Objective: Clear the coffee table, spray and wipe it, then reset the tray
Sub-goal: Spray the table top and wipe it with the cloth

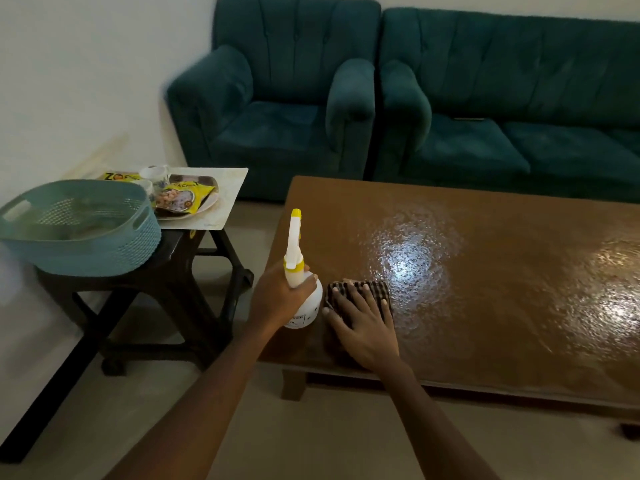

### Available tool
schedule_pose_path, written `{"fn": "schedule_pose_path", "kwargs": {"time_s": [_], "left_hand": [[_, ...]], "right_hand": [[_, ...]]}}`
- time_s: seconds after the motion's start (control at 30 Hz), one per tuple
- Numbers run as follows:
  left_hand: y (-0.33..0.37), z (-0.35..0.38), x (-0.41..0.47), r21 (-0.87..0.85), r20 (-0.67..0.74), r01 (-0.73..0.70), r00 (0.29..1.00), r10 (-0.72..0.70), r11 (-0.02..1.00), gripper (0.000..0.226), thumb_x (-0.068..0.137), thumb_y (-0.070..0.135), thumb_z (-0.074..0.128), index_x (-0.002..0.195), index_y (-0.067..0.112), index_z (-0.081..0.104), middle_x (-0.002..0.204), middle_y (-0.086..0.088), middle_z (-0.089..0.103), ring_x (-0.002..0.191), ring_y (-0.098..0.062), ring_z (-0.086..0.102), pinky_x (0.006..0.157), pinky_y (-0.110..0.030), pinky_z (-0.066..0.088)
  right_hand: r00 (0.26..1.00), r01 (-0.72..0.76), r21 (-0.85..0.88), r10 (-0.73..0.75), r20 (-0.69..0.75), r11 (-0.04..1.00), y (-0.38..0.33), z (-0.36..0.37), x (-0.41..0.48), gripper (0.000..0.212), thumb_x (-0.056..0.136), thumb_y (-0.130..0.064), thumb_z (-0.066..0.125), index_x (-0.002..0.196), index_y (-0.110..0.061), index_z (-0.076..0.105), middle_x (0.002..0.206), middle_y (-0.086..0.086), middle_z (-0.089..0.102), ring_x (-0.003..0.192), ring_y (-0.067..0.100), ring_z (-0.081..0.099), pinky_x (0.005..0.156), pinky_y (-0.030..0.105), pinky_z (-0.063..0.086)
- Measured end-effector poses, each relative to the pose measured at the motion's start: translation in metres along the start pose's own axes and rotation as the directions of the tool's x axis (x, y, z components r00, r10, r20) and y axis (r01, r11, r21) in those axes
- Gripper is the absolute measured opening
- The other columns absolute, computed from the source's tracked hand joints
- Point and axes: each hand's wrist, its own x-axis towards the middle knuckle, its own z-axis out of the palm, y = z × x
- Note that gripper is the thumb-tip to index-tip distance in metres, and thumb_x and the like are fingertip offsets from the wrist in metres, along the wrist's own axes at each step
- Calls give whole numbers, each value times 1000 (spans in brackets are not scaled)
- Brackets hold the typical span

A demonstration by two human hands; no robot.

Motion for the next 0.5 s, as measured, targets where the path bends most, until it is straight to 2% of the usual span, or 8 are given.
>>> {"fn": "schedule_pose_path", "kwargs": {"time_s": [0.07,0.17,0.3,0.37,0.5], "left_hand": [[-1,1,0,-13,-19,-10,1000,10,1000,24,77,43,72,95,29,66,94,9,70,89,-10,65,84,-38,54],[-3,2,0,-2,-32,-23,999,23,1000,30,74,51,68,96,30,65,94,10,69,88,-9,65,82,-37,55],[-3,-1,-1,21,-17,-56,998,56,998,29,77,49,68,97,29,65,93,9,69,87,-11,64,80,-37,55],[-3,-2,2,32,-2,-37,999,37,999,33,75,54,65,97,30,65,93,8,68,87,-13,64,80,-40,55],[-3,-3,4,65,14,-43,999,42,997,41,70,62,58,95,30,65,91,8,67,85,-14,64,77,-43,56]], "right_hand": [[998,-28,42,30,-50,999,-3,2,1,58,96,-70,18,151,-53,18,163,-20,-4,148,2,-16,121,37,-13],[994,-40,-20,38,-103,999,-5,9,1,54,100,-62,12,152,-51,9,163,-18,-11,145,1,-22,118,33,-15],[994,-56,-30,53,-100,998,-4,12,2,67,87,-64,-7,152,-46,-2,161,-18,-17,139,-1,-31,114,29,-19],[994,-80,-50,76,-72,996,-3,10,3,68,89,-61,-4,154,-43,-3,163,-13,-15,139,1,-32,115,31,-17],[993,-110,-137,103,-58,984,-5,10,4,62,101,-59,21,155,-43,-6,162,-13,-18,141,6,-31,118,36,-13]]}}
